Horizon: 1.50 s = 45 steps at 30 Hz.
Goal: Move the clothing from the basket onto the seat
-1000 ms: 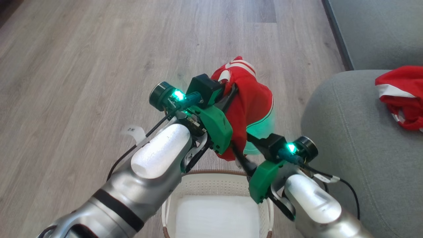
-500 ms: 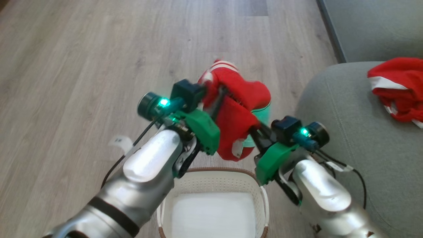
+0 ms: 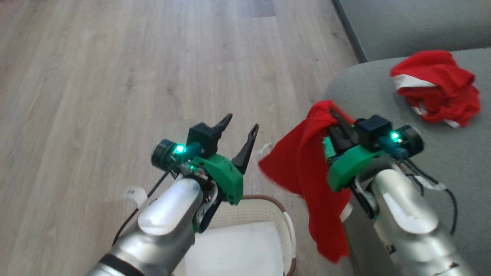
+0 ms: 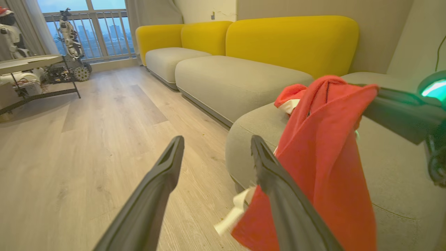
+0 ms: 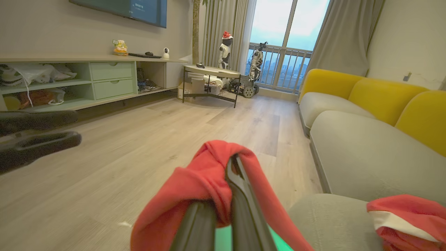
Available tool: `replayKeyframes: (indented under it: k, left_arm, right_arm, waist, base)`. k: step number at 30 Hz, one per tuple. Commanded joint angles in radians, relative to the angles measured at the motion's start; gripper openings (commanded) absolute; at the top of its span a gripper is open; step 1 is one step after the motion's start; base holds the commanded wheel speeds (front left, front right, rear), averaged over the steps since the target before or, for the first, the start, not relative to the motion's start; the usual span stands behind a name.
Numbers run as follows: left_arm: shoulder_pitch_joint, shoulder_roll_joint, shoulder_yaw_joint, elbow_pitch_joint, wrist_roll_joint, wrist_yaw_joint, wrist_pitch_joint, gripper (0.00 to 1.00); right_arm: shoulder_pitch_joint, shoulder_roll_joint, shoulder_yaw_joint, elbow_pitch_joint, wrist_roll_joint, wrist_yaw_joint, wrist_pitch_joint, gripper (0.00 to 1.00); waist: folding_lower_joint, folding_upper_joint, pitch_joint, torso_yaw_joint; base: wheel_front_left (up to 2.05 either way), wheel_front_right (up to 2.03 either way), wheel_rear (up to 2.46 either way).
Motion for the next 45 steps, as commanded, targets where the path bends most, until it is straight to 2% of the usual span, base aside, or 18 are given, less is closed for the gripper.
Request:
replayKeyframes:
  k: [1,7,17,24,33,41,45]
  left_arm:
    - [-0.032,0.01,0.035,-0.034,-0.001,-0.003,-0.011,1.0]
    - [0.018,-0.007,0.027,-0.059,0.016,-0.006,-0.013,1.0]
    - [0.07,-0.022,0.046,-0.106,0.047,-0.007,-0.014,1.0]
    - [0.088,-0.027,0.055,-0.12,0.063,-0.013,-0.014,1.0]
    - [0.094,-0.029,0.045,-0.154,0.081,-0.014,-0.014,1.0]
    - [0.096,-0.029,0.057,-0.193,0.119,-0.001,-0.014,1.0]
    - [0.082,-0.027,0.067,-0.224,0.151,-0.003,-0.014,1.0]
  right_arm:
    - [-0.015,-0.009,-0.004,-0.048,-0.007,0.0,-0.007,0.0]
    - [0.018,-0.068,-0.042,-0.094,-0.008,0.0,-0.007,0.0]
    - [0.026,-0.123,-0.082,-0.176,-0.001,0.0,0.024,0.0]
    - [0.023,-0.156,-0.079,-0.25,0.013,0.0,0.058,0.0]
    - [-0.051,-0.226,0.003,-0.27,0.05,0.0,0.107,0.0]
    - [-0.26,-0.303,0.018,-0.185,0.12,0.0,0.134,0.0]
    - [-0.378,-0.373,-0.012,-0.133,0.125,0.0,0.145,0.0]
  waist:
    - [0.0,-0.0001,-0.002,-0.032]
    - [0.0,-0.0001,-0.002,-0.121]
    - [0.0,-0.0001,0.013,-0.247]
    - [0.0,-0.0001,0.036,-0.303]
    - [0.0,-0.0001,0.075,-0.292]
    - [0.0,-0.0001,0.117,-0.229]
    - [0.0,-0.0001,0.168,-0.184]
  base:
    - [0.0,0.0,0.0]
    - [0.0,0.0,0.0]
    - [0.0,0.0,0.0]
    - [0.0,0.0,0.0]
    - [0.0,0.0,0.0]
    - [0.0,0.0,0.0]
    - [0.0,0.0,0.0]
